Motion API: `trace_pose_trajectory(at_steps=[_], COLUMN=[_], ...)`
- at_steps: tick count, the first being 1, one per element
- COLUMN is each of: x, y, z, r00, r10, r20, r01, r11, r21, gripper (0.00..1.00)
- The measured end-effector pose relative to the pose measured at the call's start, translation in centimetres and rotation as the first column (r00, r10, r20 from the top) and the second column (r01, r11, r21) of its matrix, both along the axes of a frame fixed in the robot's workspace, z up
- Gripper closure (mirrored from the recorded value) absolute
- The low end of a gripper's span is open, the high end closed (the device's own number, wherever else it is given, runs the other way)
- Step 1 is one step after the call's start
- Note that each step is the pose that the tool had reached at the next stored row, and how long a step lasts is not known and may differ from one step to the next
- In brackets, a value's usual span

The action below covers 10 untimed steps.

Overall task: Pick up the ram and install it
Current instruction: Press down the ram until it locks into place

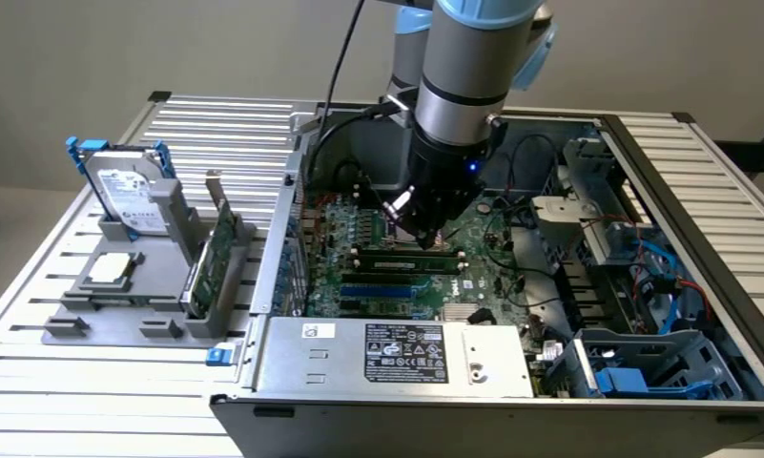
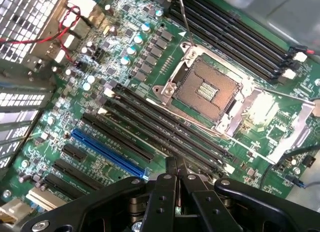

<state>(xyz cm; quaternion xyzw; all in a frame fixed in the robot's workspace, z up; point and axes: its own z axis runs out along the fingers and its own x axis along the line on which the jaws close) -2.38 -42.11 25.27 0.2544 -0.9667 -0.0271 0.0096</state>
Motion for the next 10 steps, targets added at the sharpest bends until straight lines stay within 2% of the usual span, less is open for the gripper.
trace_pose_trajectory(at_steps=[5,10], x=[0.00,0.00], y=[0.00,0.00], z=[0.00,0.00], r00=[0.9965,0.9864], r10=[-0.083,-0.164], r20=[0.0000,0.0000], r01=[0.083,0.164], r11=[0.9965,0.9864], r21=[0.0000,-0.0001], gripper=[0.89,0.89])
